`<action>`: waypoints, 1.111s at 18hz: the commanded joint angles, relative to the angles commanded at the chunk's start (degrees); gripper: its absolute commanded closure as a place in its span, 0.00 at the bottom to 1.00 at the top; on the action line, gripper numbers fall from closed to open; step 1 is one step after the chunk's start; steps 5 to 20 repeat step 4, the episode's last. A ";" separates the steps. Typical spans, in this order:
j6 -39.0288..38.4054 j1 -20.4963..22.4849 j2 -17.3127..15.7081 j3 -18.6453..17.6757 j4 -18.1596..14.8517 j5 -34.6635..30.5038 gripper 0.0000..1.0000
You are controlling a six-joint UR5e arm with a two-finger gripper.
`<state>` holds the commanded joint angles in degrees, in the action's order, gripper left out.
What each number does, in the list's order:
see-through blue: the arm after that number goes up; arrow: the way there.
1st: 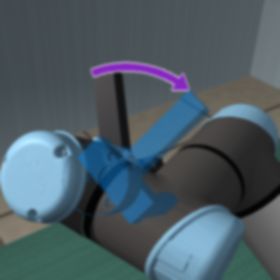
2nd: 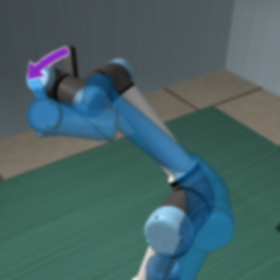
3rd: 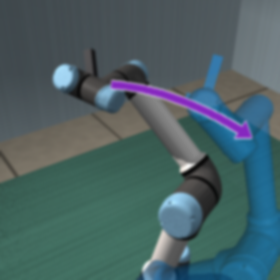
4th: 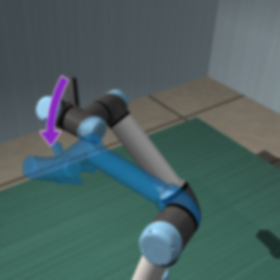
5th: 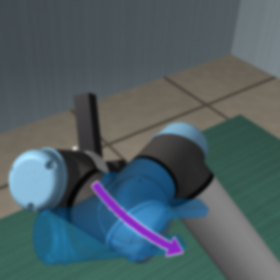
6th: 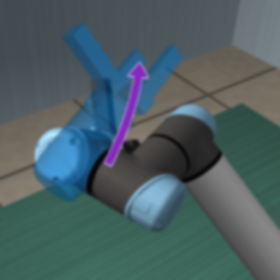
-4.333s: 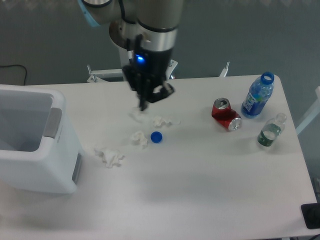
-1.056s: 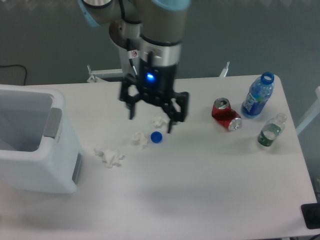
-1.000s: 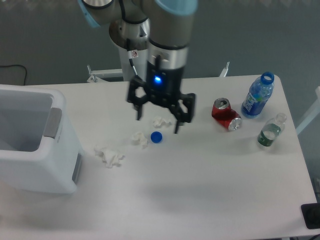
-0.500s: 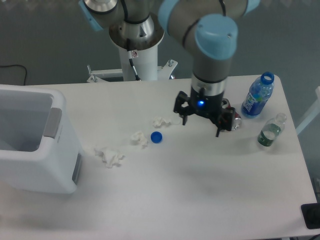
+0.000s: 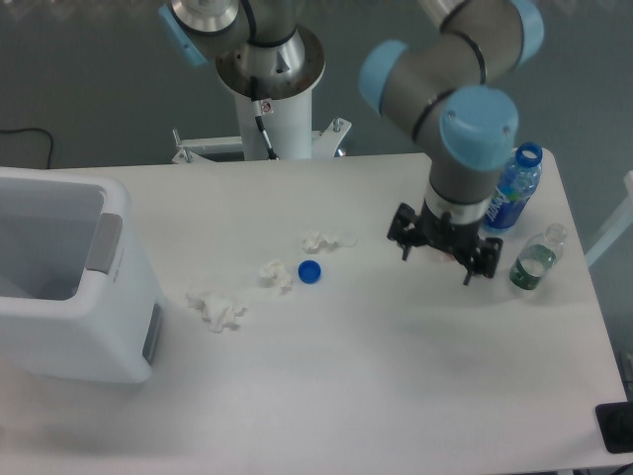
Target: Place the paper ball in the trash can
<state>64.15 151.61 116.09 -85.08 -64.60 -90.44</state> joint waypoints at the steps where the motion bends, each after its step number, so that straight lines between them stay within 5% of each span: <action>1: 1.49 0.00 0.18 0.09 0.09 -0.09 0.00; 20: 4.84 0.09 0.01 -0.17 0.00 -1.49 0.00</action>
